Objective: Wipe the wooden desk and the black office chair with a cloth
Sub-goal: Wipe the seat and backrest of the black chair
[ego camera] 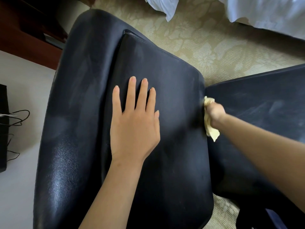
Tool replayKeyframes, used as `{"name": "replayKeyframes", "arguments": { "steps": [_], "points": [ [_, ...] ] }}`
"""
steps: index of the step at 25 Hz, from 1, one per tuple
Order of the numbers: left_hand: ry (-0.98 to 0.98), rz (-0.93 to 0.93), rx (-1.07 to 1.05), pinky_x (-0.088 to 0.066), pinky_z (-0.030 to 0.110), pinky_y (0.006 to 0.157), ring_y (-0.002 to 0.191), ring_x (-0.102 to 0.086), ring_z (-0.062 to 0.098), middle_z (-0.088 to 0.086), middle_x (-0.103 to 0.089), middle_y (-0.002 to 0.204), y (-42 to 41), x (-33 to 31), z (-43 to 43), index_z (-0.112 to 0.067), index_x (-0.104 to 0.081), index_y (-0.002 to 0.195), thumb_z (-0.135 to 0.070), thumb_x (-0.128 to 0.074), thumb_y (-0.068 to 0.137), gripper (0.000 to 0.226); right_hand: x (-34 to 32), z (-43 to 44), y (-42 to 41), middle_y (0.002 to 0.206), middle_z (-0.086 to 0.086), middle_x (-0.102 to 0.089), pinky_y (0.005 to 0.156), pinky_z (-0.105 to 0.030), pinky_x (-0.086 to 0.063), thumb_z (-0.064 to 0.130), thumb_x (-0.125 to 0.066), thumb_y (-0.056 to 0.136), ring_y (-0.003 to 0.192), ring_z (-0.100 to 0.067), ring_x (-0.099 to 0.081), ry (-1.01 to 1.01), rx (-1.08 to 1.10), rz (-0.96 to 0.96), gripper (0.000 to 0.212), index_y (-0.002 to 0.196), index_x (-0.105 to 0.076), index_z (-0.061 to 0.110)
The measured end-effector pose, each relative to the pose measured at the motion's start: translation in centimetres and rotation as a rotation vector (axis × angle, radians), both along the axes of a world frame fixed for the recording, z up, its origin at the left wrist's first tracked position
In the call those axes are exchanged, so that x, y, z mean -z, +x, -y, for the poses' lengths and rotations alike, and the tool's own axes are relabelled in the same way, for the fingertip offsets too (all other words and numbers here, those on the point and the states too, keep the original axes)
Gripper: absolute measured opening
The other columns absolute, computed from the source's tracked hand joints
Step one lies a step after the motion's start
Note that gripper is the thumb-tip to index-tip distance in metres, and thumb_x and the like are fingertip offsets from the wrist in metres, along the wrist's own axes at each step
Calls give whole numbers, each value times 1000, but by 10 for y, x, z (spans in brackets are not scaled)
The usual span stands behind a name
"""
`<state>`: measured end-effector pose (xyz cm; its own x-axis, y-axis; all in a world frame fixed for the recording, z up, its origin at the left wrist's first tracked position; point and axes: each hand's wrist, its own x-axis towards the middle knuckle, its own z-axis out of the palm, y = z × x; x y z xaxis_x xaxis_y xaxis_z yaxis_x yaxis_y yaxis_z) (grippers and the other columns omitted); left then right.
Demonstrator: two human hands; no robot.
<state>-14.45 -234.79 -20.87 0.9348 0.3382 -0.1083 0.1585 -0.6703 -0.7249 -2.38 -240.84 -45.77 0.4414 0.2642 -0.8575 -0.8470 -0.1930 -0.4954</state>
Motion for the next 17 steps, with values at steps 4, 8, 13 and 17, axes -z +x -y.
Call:
{"name": "replayKeyframes", "arguments": {
  "steps": [4,8,13,17],
  "points": [
    [11,-8,2,-7,54,115,146,-15,32,10,-26,156,1,0,-4,-13,-32,148,-34,-17,99,56,-22,-24,48,126,-6,-58,100,-32,-42,19,-39,97,108,-21,-54,97,43,91,37,129,-53,10],
    [13,-12,-7,-8,54,115,145,-15,32,10,-27,156,-2,0,-5,-12,-32,147,-34,-17,98,56,-54,-20,24,99,9,-61,90,-20,-37,20,-37,94,96,-12,-52,77,-51,465,28,107,-62,22],
    [16,-16,-13,-9,54,115,145,-16,33,11,-28,155,1,-2,-2,-12,-33,147,-34,-16,98,57,-45,23,-39,111,-10,-66,89,-28,-43,2,-41,93,110,-24,-57,169,-148,680,26,112,-58,-3],
    [32,-46,-27,-8,54,115,146,-14,32,10,-25,156,2,-3,1,-13,-30,149,-35,-12,98,58,-16,46,-75,118,-20,-62,94,-45,-42,2,-42,94,111,-35,-53,107,-208,518,24,111,-56,-5]
  ]
}}
